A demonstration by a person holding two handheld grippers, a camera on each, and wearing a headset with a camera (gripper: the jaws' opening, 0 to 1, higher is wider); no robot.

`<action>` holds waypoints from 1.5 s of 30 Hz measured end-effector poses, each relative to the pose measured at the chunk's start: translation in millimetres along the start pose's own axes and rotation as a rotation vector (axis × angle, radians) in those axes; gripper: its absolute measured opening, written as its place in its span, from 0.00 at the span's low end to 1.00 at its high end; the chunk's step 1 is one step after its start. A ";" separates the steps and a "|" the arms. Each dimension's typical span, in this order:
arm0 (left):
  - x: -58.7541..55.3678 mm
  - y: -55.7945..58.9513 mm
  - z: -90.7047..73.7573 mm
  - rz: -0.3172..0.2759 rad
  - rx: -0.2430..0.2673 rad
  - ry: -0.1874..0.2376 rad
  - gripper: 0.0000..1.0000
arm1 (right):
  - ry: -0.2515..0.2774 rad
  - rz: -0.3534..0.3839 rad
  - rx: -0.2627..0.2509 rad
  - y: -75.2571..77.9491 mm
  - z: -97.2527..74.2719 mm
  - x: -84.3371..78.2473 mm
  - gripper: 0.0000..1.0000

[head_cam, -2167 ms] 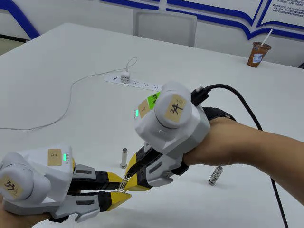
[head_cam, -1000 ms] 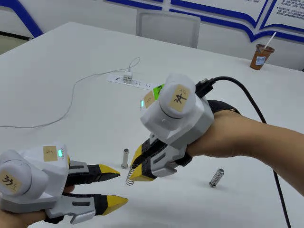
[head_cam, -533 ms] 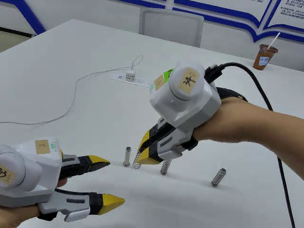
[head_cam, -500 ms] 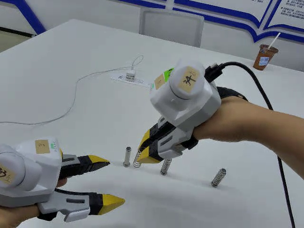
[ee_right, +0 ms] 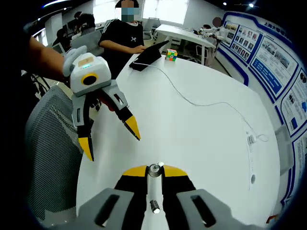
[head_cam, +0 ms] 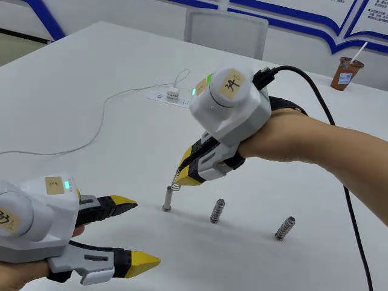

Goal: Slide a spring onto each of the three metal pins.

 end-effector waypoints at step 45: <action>-7.7 -4.6 1.7 -0.021 0.000 -0.019 0.67 | -0.135 0.059 0.052 7.0 54.6 -15.6 0.12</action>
Point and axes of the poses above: the centre of the closed fingertips' face, and the gripper's own axes: z roughly forward along the fingers, y roughly to its right, x roughly out of its top, the point moved 4 cm from there along -z, roughly backward along the fingers, and after that the axes turned 1 degree about x, right-handed, at the moved point
